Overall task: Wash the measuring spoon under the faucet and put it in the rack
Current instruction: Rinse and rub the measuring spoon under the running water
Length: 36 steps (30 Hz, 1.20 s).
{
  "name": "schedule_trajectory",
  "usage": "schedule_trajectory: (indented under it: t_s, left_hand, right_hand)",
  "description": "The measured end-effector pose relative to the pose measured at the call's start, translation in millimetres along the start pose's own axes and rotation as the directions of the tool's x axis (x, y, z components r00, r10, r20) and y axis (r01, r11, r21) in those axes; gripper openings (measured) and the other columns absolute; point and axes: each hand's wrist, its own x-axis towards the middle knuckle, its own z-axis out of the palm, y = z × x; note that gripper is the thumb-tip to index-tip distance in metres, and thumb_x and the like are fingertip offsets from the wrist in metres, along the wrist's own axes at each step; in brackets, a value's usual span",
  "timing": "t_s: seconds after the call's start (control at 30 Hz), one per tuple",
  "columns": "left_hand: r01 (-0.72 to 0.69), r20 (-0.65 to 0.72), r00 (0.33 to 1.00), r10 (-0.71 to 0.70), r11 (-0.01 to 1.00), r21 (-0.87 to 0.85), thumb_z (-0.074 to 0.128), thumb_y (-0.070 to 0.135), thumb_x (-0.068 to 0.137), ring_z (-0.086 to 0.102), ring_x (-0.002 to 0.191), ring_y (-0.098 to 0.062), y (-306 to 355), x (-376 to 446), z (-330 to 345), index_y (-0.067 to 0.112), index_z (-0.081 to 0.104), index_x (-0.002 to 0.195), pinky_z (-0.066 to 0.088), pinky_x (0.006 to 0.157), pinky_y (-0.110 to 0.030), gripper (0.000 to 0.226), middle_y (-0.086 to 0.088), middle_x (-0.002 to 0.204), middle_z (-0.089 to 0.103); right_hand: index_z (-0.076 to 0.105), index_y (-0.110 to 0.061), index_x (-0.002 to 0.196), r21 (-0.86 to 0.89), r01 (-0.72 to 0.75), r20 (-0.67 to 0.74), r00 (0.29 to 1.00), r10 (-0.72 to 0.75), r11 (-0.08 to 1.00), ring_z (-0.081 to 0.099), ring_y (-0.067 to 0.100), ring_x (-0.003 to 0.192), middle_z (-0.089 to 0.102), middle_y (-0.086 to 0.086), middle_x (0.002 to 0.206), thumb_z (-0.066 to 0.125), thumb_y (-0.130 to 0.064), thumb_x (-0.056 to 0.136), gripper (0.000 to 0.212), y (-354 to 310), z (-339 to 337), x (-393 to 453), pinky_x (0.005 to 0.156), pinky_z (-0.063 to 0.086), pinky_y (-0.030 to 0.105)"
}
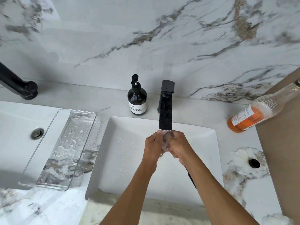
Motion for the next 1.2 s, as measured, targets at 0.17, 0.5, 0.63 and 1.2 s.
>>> schedule_trajectory:
  t_s: [0.17,0.5,0.63,1.2]
  left_hand:
    - [0.050,-0.012,0.999,-0.051,0.995,-0.084,0.047,0.039,0.103,0.057,0.066,-0.030,4,0,-3,0.011,0.075,0.086,0.045,0.065,-0.036,0.044,-0.016,0.064,0.063]
    - [0.135,-0.065,0.986,-0.152,0.968,-0.213,0.055,0.032,0.100,0.058,0.077,-0.038,3,2,-9,0.002,0.076,0.092,0.046,0.079,-0.045,0.037,-0.029,0.086,0.068]
    - [0.147,-0.051,0.986,-0.160,0.970,-0.195,0.058,0.033,0.099,0.066,0.080,-0.037,-4,2,-9,0.001,0.075,0.099,0.054,0.084,-0.039,0.036,-0.024,0.085,0.073]
    - [0.044,-0.046,0.998,-0.051,0.988,-0.149,0.060,0.039,0.097,0.072,0.081,-0.022,-3,8,-34,0.012,0.079,0.099,0.051,0.070,-0.029,0.033,-0.017,0.092,0.076]
  right_hand:
    - [0.060,-0.002,0.095,0.036,-0.014,0.116,0.993,0.010,0.999,0.024,0.010,0.037,0.041,0.001,0.050,0.060,-0.025,0.095,0.023,-1,1,-2,0.038,0.015,0.020]
    - [0.056,-0.015,0.086,-0.034,0.029,0.108,0.994,-0.026,0.999,0.027,0.009,0.036,0.042,-0.003,0.050,0.062,-0.024,0.091,0.012,-2,4,0,0.037,0.018,0.019]
    - [0.051,-0.015,0.076,-0.114,0.071,0.018,0.997,-0.070,0.991,0.031,0.006,0.030,0.044,-0.006,0.047,0.057,-0.025,0.094,0.022,4,7,4,0.034,0.023,0.016]
    - [0.053,-0.013,0.080,-0.204,0.188,0.109,0.980,-0.169,0.961,0.040,0.015,0.041,0.056,-0.002,0.051,0.059,-0.043,0.095,0.034,16,-3,6,0.041,0.031,0.023]
